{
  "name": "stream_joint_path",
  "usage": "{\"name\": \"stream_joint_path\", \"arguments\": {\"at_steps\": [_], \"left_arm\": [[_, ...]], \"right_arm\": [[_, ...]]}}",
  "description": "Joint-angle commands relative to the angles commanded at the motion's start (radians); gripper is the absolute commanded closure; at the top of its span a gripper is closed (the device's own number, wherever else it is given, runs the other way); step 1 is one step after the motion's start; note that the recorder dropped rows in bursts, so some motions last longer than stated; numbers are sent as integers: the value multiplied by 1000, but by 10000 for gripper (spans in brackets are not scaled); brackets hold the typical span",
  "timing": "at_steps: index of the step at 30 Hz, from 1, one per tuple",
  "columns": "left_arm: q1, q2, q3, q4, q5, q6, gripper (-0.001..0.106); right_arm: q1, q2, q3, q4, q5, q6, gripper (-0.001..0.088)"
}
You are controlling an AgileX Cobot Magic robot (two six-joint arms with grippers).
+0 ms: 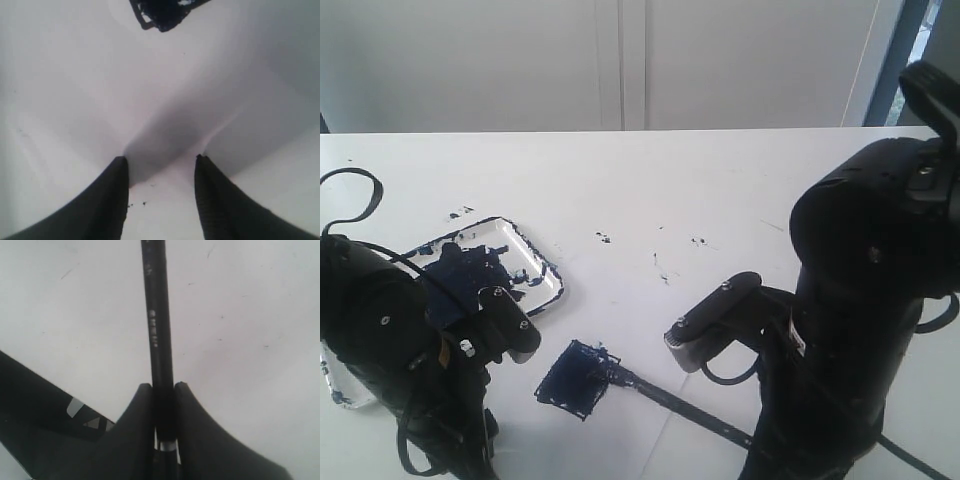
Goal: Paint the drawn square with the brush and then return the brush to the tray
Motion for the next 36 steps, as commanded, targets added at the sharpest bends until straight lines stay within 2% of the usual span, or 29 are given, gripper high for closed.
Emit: {"name": "stream_joint_path", "arguments": {"at_steps": [24,36], "left_arm": [[0,0,0,0,0,0,570],[0,0,0,0,0,0,570]], "right_arm": [[0,0,0,-23,-25,0,868],[0,0,0,-22,31,-2,868]]}}
